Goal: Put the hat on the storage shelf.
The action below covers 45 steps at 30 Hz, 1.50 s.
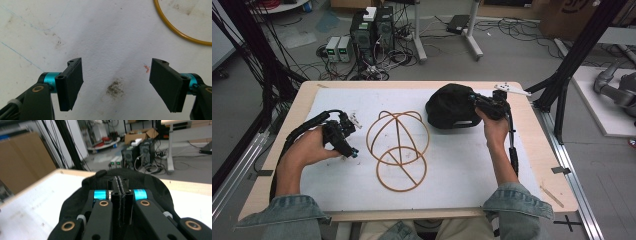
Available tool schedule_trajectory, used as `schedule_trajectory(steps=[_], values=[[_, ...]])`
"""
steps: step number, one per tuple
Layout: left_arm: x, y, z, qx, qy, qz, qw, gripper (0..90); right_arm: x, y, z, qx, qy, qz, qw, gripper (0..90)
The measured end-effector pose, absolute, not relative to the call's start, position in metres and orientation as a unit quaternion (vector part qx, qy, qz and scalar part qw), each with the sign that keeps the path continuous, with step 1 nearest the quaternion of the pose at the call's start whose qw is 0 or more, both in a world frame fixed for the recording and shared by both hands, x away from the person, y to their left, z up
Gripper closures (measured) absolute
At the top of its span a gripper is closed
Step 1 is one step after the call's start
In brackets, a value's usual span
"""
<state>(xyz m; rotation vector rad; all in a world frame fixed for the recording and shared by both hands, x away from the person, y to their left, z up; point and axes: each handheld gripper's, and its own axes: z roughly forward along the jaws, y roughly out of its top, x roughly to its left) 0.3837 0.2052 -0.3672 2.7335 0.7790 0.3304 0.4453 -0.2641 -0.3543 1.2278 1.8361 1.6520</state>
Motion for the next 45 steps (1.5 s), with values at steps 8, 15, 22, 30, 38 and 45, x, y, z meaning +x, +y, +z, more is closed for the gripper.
schedule_trajectory(steps=[8,15,22,30,38,45], values=[[0.384,0.205,-0.367,0.946,0.270,0.112,0.140,27.2,0.442,-0.269,-0.343,0.442,0.611,0.636,0.166,90.0],[0.383,0.206,-0.367,0.945,0.271,0.114,0.142,27.2,0.442,-0.264,-0.328,0.437,0.593,0.659,0.151,90.0],[0.383,0.205,-0.367,0.944,0.273,0.113,0.146,27.2,0.441,-0.261,-0.323,0.445,0.574,0.675,0.132,90.0],[0.384,0.204,-0.367,0.947,0.269,0.108,0.140,27.2,0.440,-0.255,-0.307,0.431,0.566,0.693,0.119,90.0],[0.384,0.204,-0.368,0.946,0.270,0.108,0.141,27.2,0.437,-0.246,-0.293,0.412,0.561,0.710,0.109,90.0],[0.384,0.204,-0.368,0.946,0.269,0.109,0.142,27.2,0.431,-0.238,-0.279,0.397,0.546,0.732,0.097,90.0]])
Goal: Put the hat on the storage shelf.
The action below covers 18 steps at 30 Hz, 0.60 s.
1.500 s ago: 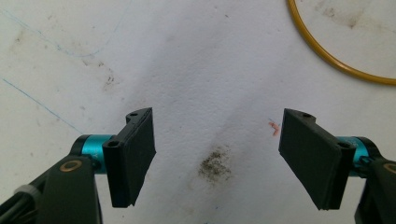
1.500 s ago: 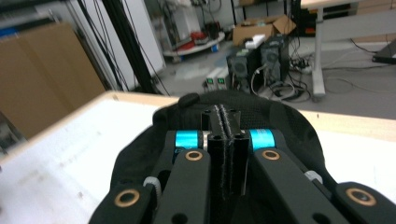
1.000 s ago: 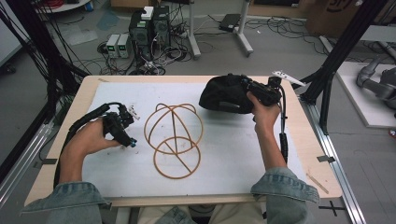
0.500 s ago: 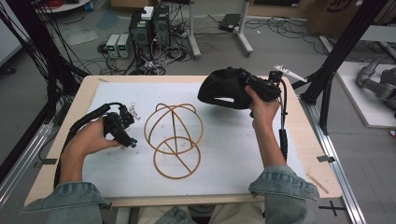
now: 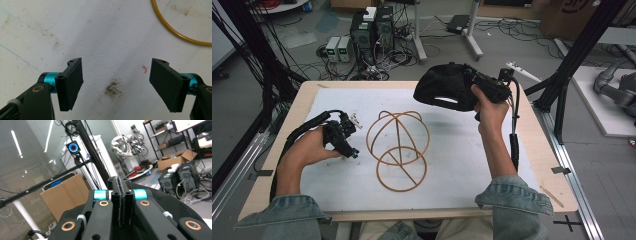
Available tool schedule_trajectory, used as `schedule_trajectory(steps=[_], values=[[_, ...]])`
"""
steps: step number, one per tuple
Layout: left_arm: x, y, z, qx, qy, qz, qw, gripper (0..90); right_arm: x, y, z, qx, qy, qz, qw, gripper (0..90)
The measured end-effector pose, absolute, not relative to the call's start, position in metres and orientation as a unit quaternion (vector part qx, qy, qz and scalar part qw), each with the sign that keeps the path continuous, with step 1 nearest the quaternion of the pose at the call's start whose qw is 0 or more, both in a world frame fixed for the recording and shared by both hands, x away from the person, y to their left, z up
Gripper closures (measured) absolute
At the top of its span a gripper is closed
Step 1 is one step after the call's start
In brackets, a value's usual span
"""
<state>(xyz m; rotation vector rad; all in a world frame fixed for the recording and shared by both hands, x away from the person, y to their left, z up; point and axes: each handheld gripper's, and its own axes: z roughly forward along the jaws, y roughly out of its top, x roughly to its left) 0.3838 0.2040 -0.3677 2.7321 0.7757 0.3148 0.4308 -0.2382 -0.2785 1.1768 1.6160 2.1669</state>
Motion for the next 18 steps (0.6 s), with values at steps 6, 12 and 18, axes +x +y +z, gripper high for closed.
schedule_trajectory(steps=[6,12,18], values=[[0.384,0.205,-0.367,0.947,0.268,0.109,0.140,27.2,0.424,-0.232,-0.267,0.376,0.545,0.744,0.092,90.0],[0.383,0.204,-0.367,0.946,0.270,0.109,0.145,27.2,0.420,-0.227,-0.258,0.367,0.535,0.758,0.075,90.0],[0.383,0.205,-0.366,0.946,0.269,0.109,0.143,27.2,0.416,-0.221,-0.254,0.356,0.531,0.767,0.059,90.0]])
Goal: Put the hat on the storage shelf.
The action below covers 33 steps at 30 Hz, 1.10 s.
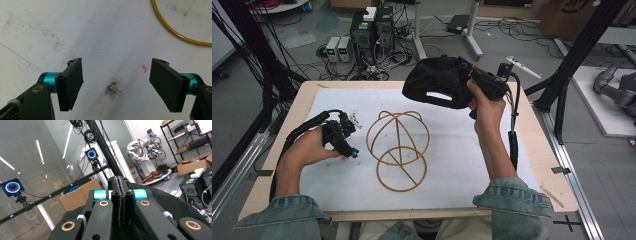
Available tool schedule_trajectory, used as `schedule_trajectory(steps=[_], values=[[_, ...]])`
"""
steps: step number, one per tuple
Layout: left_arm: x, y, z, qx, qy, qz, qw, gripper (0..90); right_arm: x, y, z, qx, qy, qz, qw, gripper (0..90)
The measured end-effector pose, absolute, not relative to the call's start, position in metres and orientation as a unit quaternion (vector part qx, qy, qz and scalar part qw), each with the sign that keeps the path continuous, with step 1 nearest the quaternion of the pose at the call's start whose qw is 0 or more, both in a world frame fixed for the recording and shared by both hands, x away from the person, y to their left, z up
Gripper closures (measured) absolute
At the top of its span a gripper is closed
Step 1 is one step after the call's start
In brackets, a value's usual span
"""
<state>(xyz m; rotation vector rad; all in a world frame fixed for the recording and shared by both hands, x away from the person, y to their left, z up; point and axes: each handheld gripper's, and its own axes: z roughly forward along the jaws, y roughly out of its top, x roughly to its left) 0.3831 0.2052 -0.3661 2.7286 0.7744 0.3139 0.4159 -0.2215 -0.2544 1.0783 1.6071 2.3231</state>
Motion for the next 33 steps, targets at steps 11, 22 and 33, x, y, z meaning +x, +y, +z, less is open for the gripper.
schedule_trajectory(steps=[11,22,33], values=[[0.382,0.204,-0.367,0.944,0.274,0.109,0.149,27.2,0.406,-0.211,-0.249,0.337,0.529,0.778,0.043,90.0],[0.383,0.205,-0.366,0.945,0.271,0.110,0.145,27.2,0.399,-0.200,-0.240,0.320,0.522,0.791,0.023,90.0],[0.382,0.205,-0.366,0.943,0.275,0.109,0.151,27.2,0.385,-0.182,-0.236,0.289,0.533,0.795,-0.011,90.0]])
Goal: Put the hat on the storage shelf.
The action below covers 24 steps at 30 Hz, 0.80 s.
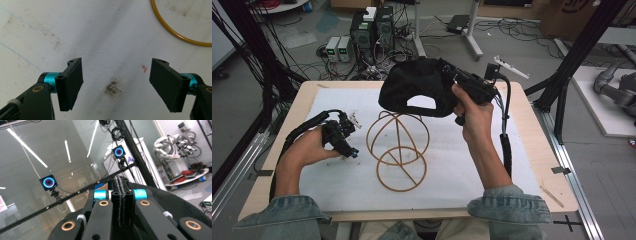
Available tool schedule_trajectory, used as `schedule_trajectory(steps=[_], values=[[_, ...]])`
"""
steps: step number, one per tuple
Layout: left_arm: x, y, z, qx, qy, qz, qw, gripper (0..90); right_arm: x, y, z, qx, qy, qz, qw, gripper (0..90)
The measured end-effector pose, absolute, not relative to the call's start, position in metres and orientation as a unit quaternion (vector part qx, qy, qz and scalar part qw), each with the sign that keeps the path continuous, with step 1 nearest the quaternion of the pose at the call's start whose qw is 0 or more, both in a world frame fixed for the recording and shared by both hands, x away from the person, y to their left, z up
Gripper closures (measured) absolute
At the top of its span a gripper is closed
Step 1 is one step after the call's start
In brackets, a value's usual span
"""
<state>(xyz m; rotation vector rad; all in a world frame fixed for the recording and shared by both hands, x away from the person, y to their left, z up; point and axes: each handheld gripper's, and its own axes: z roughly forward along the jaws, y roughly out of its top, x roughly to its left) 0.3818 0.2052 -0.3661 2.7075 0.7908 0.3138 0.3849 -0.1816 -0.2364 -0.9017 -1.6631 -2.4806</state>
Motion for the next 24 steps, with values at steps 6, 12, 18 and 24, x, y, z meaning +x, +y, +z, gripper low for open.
schedule_trajectory(steps=[6,12,18,24], values=[[0.381,0.205,-0.367,0.939,0.284,0.112,0.159,27.1,0.378,-0.173,-0.237,-0.272,-0.543,-0.794,0.025,90.0],[0.381,0.205,-0.367,0.937,0.287,0.113,0.162,27.0,0.373,-0.167,-0.239,-0.262,-0.552,-0.791,0.042,90.0],[0.380,0.204,-0.367,0.936,0.290,0.111,0.164,27.0,0.367,-0.164,-0.242,-0.251,-0.556,-0.790,0.052,90.0],[0.380,0.205,-0.366,0.938,0.286,0.112,0.161,27.0,0.361,-0.158,-0.246,-0.242,-0.564,-0.787,0.063,90.0]])
